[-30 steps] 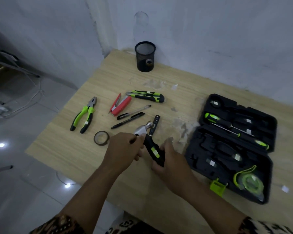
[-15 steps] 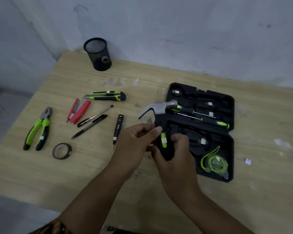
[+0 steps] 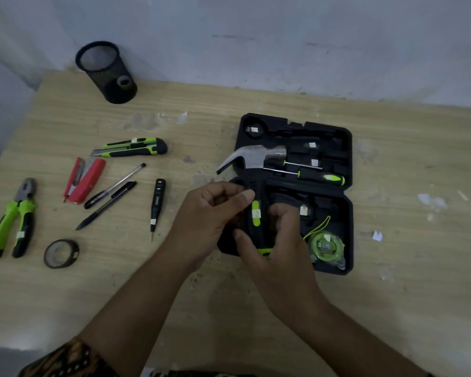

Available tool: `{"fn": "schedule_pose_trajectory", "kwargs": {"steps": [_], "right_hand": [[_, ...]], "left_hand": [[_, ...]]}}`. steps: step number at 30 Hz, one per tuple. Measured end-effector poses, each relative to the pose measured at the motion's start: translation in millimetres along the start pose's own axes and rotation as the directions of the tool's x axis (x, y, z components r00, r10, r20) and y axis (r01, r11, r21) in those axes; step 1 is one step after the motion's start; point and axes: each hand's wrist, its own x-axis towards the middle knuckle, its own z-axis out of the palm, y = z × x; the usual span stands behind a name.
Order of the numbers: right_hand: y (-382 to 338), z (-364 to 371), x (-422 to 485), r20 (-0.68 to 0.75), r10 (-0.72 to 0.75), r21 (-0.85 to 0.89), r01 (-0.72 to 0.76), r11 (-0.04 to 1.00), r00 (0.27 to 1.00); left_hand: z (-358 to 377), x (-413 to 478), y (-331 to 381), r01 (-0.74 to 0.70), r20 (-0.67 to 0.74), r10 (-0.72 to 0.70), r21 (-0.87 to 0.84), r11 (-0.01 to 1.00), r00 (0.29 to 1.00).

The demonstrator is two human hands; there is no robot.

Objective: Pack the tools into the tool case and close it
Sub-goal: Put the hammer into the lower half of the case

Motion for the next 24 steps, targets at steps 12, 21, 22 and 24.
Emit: {"fn": "schedule_pose_trajectory", "kwargs": {"steps": [12,21,22,24], "right_hand": [[31,-66,40,0.186,0.179,0.03,-0.188,0.982,0.966],[51,-94,39,0.214,0.224,0.03,-0.236,0.971,0.951],[54,-95,37,0.219,0.228,0.018,-0.237,0.971,0.949],[55,-95,35,0.228,0.231,0.001,-0.238,0.971,0.946]], "left_hand": [[-3,27,-32,-0.187,0.084,0.17,0.585,0.789,0.982],[-26,39,-57,-0.254,0.07,0.334,0.796,0.549,0.94],[-27,38,-59,-0.251,0.071,0.324,0.79,0.559,0.943],[-28,38,-62,-0.239,0.063,0.309,0.782,0.576,0.949]]}}
